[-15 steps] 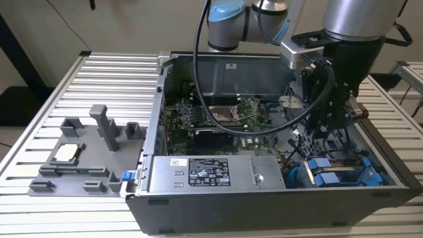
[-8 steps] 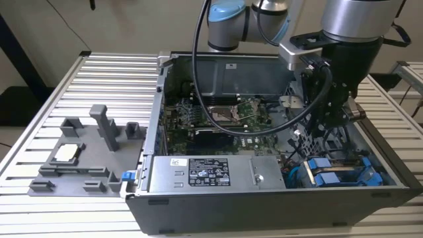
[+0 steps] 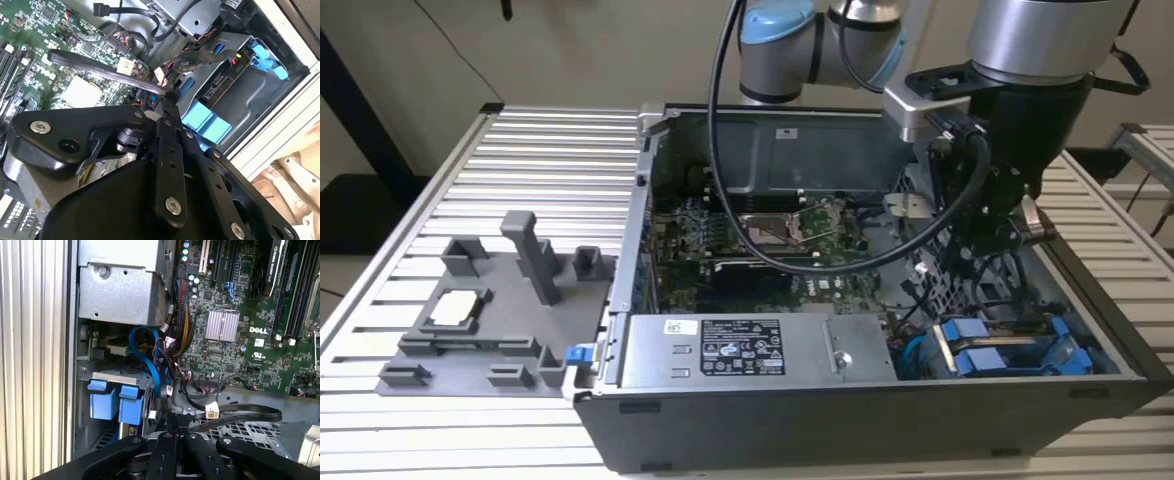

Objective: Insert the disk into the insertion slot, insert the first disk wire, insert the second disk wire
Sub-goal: 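Insert the second disk wire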

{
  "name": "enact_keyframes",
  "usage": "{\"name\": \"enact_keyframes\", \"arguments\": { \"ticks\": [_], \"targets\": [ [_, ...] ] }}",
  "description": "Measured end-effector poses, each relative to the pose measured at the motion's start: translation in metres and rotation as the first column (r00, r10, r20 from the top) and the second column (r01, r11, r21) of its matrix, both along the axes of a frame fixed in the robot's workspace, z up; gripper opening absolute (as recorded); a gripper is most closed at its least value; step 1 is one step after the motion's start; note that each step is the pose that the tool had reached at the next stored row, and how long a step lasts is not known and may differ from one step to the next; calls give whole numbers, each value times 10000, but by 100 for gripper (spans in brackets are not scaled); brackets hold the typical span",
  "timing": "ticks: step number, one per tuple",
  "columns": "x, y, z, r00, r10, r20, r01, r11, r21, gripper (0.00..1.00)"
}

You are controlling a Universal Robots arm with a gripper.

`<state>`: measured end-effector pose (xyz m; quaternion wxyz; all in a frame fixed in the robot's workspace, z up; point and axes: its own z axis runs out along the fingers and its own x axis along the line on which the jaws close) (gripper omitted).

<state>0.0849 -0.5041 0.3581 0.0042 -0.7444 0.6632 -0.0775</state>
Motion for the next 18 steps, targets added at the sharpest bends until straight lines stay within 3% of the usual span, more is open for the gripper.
{"name": "enact_keyframes", "arguments": {
  "ticks": [6,8,9,12,15,18],
  "targets": [
    [0,3,29,10000,0,2,0,10000,1,13],
    [0,2,64,10000,-1,1,1,10000,-1,15],
    [0,2,63,10000,0,2,0,10000,1,22],
    [0,3,54,10000,-1,19,1,10000,5,22],
    [1,3,49,10000,0,68,0,9999,107,22],
    [0,3,48,10000,-1,74,0,9999,134,23]
  ]
}}
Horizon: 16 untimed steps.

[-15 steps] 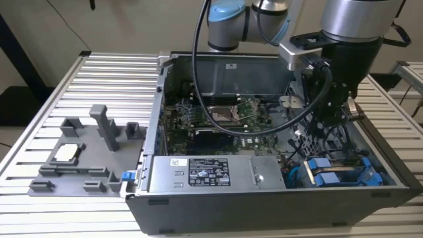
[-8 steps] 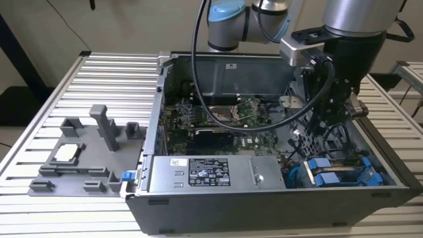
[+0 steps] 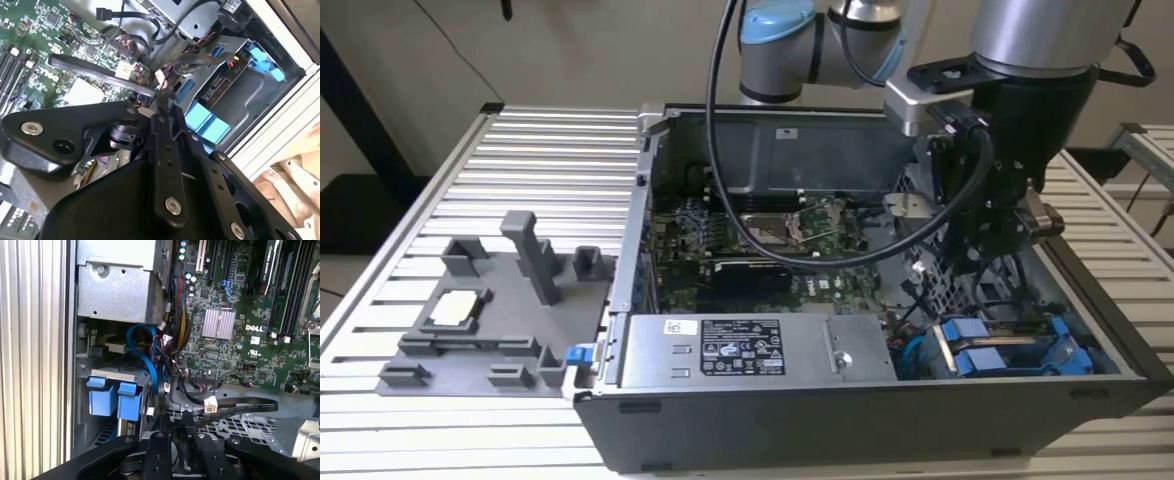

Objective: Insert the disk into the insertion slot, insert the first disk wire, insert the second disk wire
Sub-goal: 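Insert the second disk wire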

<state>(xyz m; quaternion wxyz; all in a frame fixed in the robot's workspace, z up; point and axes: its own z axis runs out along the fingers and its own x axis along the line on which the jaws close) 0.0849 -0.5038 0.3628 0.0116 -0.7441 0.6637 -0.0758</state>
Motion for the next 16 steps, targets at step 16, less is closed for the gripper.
{"name": "enact_keyframes", "arguments": {
  "ticks": [16],
  "targets": [
    [2,-4,-20,10000,0,11,-1,10000,38,16]
  ]
}}
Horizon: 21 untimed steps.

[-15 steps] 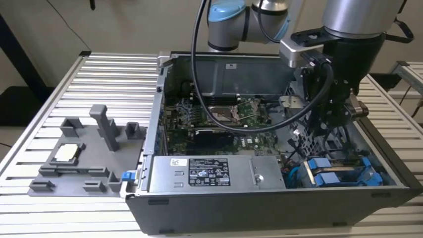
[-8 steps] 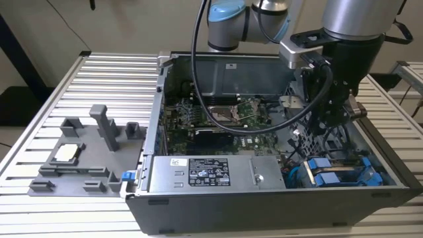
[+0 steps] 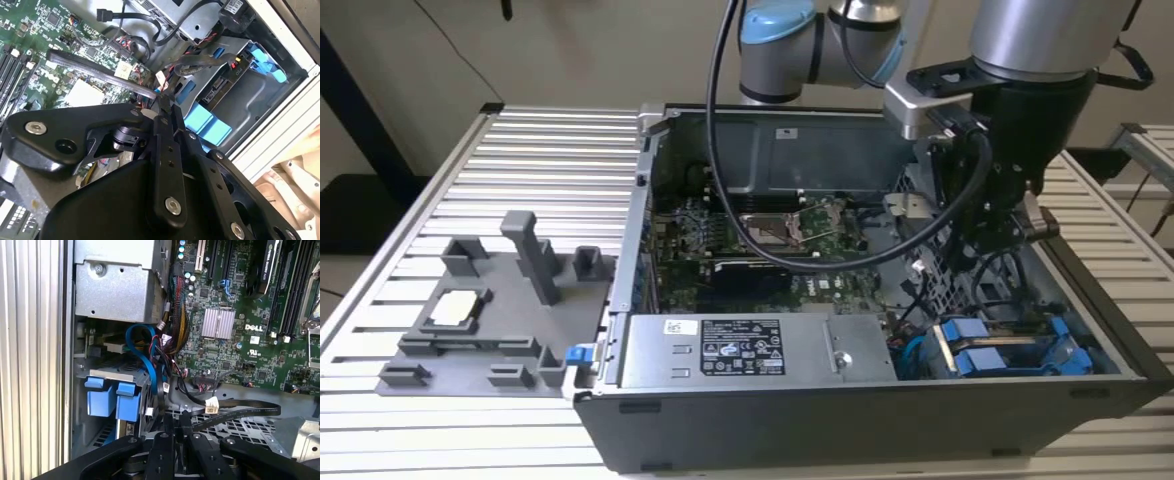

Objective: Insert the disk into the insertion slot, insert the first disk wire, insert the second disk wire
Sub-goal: 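Insert the second disk wire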

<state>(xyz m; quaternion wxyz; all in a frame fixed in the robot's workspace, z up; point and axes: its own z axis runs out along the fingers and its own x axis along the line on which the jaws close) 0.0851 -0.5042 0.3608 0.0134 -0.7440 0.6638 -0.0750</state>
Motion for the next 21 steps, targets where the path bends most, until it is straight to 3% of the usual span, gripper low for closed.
{"name": "enact_keyframes", "arguments": {
  "ticks": [4,15,21],
  "targets": [
    [7,-14,-1,10000,1,-5,-1,10000,-1,16],
    [82,-263,-13,9999,-1,-108,1,10000,-1,16],
    [138,-372,-20,9999,0,-161,0,10000,2,16]
  ]
}}
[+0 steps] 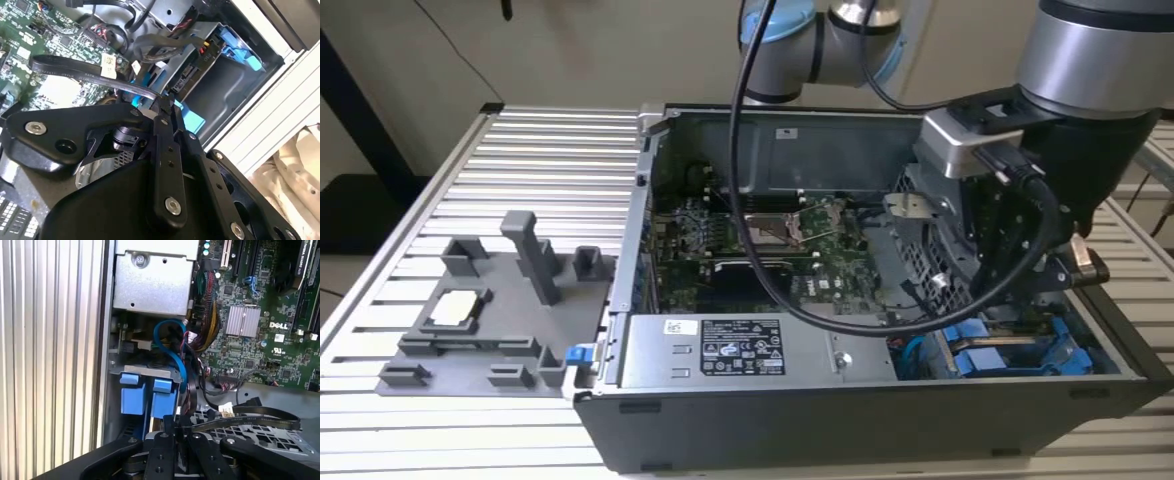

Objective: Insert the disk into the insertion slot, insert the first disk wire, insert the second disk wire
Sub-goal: 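Insert the second disk wire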

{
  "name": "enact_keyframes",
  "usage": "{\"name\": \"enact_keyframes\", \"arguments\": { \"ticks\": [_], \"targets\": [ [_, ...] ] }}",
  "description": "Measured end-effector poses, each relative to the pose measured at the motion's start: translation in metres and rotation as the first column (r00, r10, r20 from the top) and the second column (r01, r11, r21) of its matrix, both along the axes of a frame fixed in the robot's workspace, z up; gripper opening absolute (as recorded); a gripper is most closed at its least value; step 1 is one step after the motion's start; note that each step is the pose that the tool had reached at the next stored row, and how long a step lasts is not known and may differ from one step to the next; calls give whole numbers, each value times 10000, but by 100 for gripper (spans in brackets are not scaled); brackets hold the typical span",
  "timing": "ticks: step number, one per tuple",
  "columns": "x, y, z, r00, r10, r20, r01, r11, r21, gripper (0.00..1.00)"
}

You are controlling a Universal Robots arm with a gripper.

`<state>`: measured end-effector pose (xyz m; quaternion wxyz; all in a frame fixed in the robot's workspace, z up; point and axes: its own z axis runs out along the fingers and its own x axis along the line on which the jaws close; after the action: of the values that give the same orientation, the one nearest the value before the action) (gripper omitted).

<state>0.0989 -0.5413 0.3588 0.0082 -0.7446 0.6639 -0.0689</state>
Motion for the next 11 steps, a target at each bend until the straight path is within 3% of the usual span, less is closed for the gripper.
{"name": "enact_keyframes", "arguments": {
  "ticks": [7,8,11],
  "targets": [
    [10,-12,0,10000,-1,-11,1,10000,13,16],
    [10,-13,0,10000,0,-11,0,10000,96,16],
    [10,-13,-1,10000,0,-10,0,9980,632,16]
  ]
}}
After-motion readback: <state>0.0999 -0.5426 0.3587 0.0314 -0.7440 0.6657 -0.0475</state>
